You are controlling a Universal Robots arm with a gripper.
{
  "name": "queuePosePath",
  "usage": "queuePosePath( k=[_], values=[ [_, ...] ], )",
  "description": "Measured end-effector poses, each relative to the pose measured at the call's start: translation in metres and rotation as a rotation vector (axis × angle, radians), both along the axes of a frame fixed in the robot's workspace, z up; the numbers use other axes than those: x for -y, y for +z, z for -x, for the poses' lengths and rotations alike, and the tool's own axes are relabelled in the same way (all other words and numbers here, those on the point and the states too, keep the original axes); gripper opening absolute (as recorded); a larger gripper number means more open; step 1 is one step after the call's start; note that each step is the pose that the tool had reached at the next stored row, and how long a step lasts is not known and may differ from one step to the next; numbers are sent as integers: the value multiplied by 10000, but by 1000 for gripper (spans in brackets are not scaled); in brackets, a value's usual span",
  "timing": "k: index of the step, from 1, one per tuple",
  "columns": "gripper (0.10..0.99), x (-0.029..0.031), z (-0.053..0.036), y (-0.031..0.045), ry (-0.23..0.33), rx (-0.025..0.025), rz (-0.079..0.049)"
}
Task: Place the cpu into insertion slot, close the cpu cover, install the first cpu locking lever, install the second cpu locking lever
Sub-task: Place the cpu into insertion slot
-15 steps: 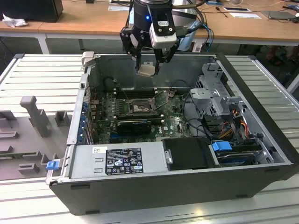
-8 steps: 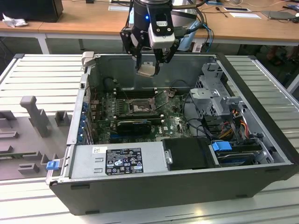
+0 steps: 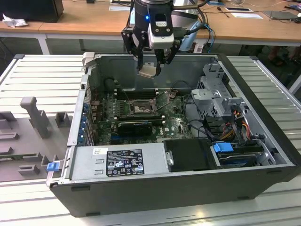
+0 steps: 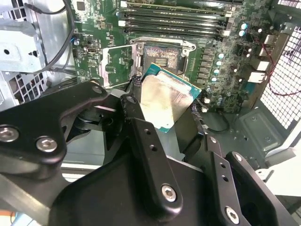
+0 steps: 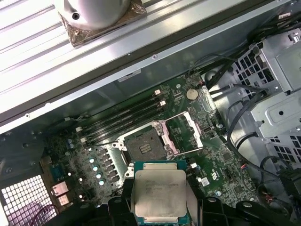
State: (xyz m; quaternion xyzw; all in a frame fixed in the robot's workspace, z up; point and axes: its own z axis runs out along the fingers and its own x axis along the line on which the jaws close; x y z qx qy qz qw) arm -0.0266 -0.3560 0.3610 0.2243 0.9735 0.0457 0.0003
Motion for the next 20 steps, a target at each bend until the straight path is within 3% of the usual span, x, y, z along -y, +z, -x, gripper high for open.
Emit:
queuePosePath(
  k=[20],
  values=[
    [525, 0, 0, -1, -1129, 0, 0]
  ],
)
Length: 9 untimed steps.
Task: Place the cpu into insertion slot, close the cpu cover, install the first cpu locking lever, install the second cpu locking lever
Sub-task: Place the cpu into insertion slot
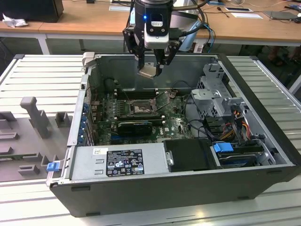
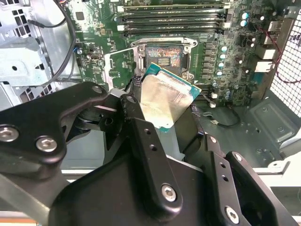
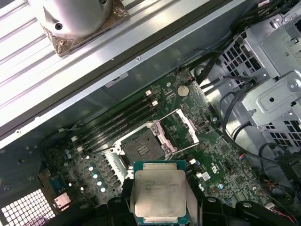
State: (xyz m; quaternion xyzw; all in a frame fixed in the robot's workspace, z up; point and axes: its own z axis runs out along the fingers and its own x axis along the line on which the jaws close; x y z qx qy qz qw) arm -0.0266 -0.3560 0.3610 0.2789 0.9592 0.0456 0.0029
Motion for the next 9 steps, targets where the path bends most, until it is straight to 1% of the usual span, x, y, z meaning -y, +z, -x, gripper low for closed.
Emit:
queuePosePath(
  k=[4, 9],
  values=[
    [525, 0, 0, 0, -268, 0, 0],
    [525, 0, 0, 0, -475, 0, 0]
  ],
)
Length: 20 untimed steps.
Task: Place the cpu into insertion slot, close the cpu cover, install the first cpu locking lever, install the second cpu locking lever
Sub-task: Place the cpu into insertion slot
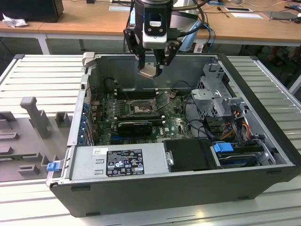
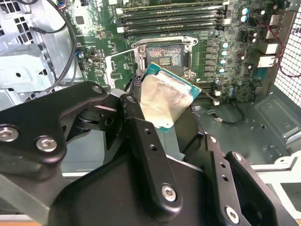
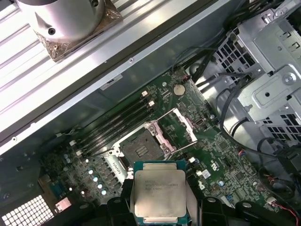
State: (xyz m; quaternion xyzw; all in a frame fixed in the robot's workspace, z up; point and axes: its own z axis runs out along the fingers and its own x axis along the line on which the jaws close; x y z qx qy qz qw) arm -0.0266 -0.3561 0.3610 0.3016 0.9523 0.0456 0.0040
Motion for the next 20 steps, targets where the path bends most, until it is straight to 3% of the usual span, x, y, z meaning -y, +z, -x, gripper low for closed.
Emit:
queuePosePath(
  k=[20],
  values=[
    [525, 0, 0, 0, -826, 0, 0]
  ],
)
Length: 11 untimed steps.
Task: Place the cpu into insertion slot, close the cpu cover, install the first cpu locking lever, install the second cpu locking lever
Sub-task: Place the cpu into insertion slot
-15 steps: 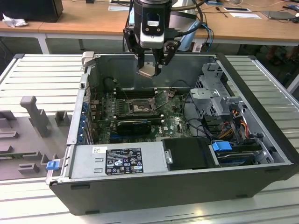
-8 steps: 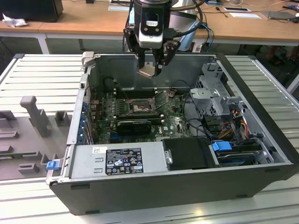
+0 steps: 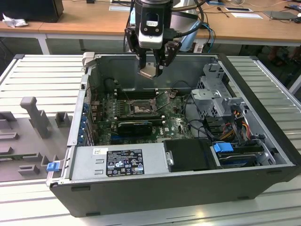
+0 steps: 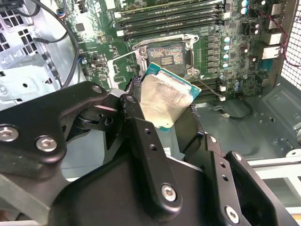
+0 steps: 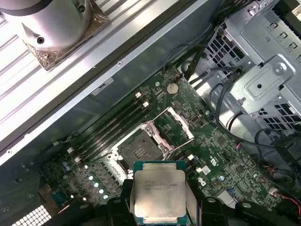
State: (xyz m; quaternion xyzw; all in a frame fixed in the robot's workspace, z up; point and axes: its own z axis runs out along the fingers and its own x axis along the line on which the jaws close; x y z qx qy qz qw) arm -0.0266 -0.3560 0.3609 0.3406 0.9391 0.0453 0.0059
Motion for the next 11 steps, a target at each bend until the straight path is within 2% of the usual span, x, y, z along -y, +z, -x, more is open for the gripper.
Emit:
queuePosePath(
  k=[11],
  values=[
    [525, 0, 0, 0, -416, 0, 0]
  ],
)
